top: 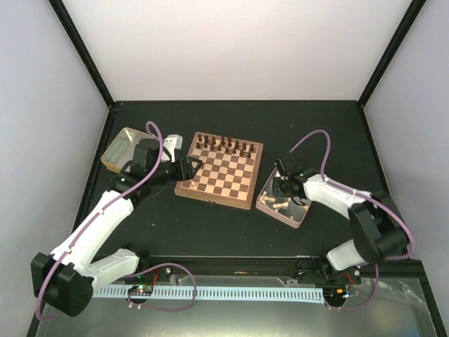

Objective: Set up the chess pieces on the board
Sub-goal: Pick up the chess piece from the storage box.

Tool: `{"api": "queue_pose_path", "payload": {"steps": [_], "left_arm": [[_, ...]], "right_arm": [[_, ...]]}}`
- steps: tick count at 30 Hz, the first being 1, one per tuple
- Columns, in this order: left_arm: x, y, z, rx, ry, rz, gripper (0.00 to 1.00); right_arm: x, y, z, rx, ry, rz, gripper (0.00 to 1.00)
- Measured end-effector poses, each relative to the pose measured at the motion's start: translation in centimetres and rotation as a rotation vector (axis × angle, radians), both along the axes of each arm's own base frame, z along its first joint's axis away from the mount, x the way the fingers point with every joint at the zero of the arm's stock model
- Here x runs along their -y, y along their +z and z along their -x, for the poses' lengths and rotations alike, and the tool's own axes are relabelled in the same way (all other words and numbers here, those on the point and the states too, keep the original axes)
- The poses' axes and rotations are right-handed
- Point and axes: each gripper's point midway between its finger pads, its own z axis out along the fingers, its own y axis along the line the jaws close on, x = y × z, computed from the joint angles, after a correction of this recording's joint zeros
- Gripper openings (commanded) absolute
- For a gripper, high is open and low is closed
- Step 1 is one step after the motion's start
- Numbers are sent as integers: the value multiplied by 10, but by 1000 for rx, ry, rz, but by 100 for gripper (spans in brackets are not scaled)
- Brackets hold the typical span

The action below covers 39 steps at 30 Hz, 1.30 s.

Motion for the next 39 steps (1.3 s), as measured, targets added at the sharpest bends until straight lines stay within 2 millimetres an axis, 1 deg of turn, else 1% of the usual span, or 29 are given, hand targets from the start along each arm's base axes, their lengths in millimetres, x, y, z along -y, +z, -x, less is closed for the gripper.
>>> {"api": "queue_pose_path", "payload": {"steps": [3,6,7,9,11,14,16,21,23,27,31,33,35,39], "left_arm": [[16,2,5,-36,-50,103,69],[33,-4,8,-114,-97,215,72],[39,-7,9,-143,-110,246,72],[50,-10,10,-195,-135,299,73],[60,-11,11,-232,-161,344,74],[76,-4,17,-264,-215,406,75],[85,1,22,-276,-253,438,76],[103,10,34,-292,-334,483,78],[108,15,40,-289,-371,496,78],[119,19,52,-295,-456,505,73],[124,21,56,-293,-502,481,65],[127,23,57,-287,-522,462,59],[128,25,56,-279,-536,446,52],[129,17,57,-297,-550,419,44]], "right_arm": [[-3,25,-1,78,37,-42,1],[-12,50,-3,158,87,-102,1],[-16,57,-3,182,108,-125,1],[-23,66,0,211,155,-172,1],[-33,72,7,233,218,-233,1],[-50,84,19,264,310,-330,1],[-64,97,28,296,386,-414,1],[-100,141,50,401,590,-602,1],[-112,152,59,418,664,-650,1],[-129,160,77,402,777,-708,1],[-144,166,88,384,863,-738,1],[-148,170,91,386,893,-746,1],[-152,172,94,385,914,-753,1],[-154,174,98,379,938,-761,1]]}}
